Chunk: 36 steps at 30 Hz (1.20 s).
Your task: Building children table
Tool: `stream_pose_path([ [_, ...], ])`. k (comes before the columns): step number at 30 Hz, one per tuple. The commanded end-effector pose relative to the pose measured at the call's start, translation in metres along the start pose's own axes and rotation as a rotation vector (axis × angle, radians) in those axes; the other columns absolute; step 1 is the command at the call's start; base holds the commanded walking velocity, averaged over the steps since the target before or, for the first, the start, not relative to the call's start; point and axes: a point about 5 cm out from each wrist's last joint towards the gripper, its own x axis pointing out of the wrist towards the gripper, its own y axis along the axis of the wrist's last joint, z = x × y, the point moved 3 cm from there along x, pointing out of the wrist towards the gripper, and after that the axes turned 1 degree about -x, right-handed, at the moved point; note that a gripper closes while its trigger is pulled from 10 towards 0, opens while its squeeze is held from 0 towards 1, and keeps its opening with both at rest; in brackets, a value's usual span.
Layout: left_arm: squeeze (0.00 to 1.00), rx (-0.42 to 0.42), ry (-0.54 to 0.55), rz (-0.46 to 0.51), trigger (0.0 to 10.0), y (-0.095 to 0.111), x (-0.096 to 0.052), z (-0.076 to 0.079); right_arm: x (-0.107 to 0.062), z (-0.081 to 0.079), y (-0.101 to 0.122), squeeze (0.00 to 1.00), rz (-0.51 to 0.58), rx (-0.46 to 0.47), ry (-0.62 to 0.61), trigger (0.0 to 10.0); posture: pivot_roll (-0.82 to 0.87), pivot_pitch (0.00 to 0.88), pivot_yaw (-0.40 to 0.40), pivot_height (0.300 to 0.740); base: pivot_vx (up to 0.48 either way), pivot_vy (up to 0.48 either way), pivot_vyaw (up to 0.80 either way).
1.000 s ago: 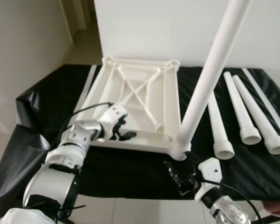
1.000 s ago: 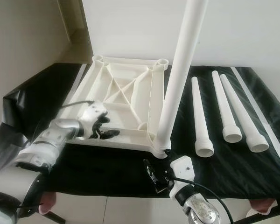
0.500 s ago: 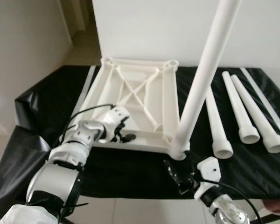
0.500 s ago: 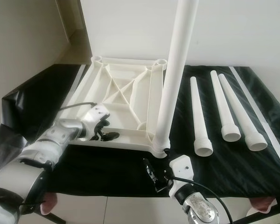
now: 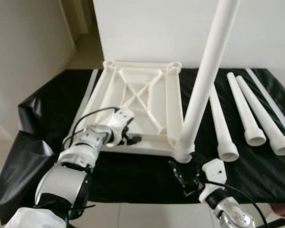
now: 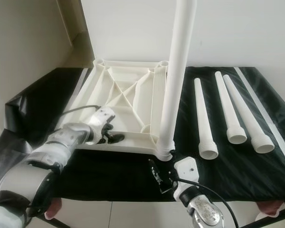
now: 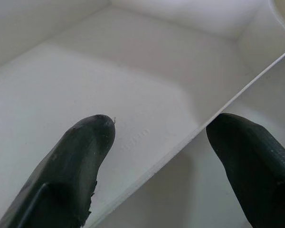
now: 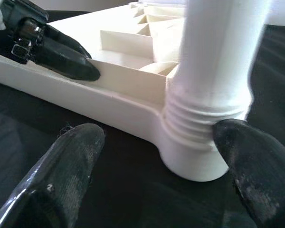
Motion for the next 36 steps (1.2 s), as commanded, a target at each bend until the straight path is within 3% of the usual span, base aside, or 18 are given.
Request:
stream_pose_path([
  [1, 0.00, -0.069, 0.267, -0.011, 10.0, -0.013, 0.001, -0.015, 0.000, -0.002, 0.000, 0.00, 0.005, -0.005, 0.006, 10.0, -0.06, 0.000, 0.071, 0.740, 0.000, 0.000, 0.00],
  [10, 0.00, -0.053, 0.288, -0.001, 10.0, -0.017, 0.008, -0.001, 0.000, 0.000, 0.001, 0.00, 0.004, -0.008, -0.006, 10.0, -0.06, 0.011, 0.078, 0.740, 0.000, 0.000, 0.00],
  [15, 0.00, -0.037, 0.308, -0.017, 10.0, -0.030, 0.010, 0.010, 0.001, 0.003, 0.003, 0.00, 0.011, -0.013, -0.019, 10.0, -0.06, 0.022, 0.081, 0.740, 0.000, 0.000, 0.00],
  [21, 0.00, -0.122, 0.303, -0.050, 10.0, -0.050, 0.003, 0.026, 0.003, 0.007, 0.007, 0.00, 0.024, -0.015, -0.043, 10.0, -0.04, 0.038, 0.082, 0.740, 0.000, 0.000, 0.00],
  [27, 0.00, -0.139, 0.234, -0.028, 10.0, -0.049, 0.001, 0.038, 0.005, 0.006, 0.006, 0.00, 0.023, -0.009, -0.035, 10.0, -0.03, 0.035, 0.069, 0.740, 0.000, 0.000, 0.00],
  [29, 0.00, -0.074, 0.129, 0.021, 10.0, -0.037, 0.001, 0.046, 0.007, 0.003, 0.006, 0.00, 0.022, -0.012, -0.013, 10.0, -0.02, 0.029, 0.056, 0.740, 0.000, 0.000, 0.00],
  [30, 0.00, -0.074, 0.129, 0.021, 10.0, -0.037, 0.001, 0.046, 0.007, 0.003, 0.006, 0.00, 0.022, -0.012, -0.013, 10.0, -0.02, 0.029, 0.056, 0.740, 0.000, 0.000, 0.00],
  [32, 0.00, 0.022, 0.014, 0.075, 10.0, -0.019, -0.002, 0.051, 0.010, 0.004, 0.006, 0.00, 0.022, -0.019, 0.005, 10.0, -0.02, 0.024, 0.054, 0.740, 0.000, 0.000, 0.00],
  [33, 0.00, 0.022, 0.014, 0.075, 10.0, -0.019, -0.002, 0.051, 0.010, 0.004, 0.006, 0.00, 0.022, -0.019, 0.005, 10.0, -0.02, 0.024, 0.054, 0.740, 0.000, 0.000, 0.00],
  [35, 0.00, 0.148, -0.120, 0.098, 10.0, -0.005, -0.006, 0.053, 0.014, 0.010, 0.007, 0.00, 0.023, -0.045, 0.011, 10.0, -0.02, 0.021, 0.050, 0.740, 0.000, 0.000, 0.00],
  [36, 0.00, 0.162, -0.132, 0.096, 10.0, -0.003, -0.007, 0.053, 0.014, 0.011, 0.007, 0.00, 0.023, -0.050, 0.012, 10.0, -0.02, 0.016, 0.049, 0.740, 0.000, 0.000, 0.00],
])
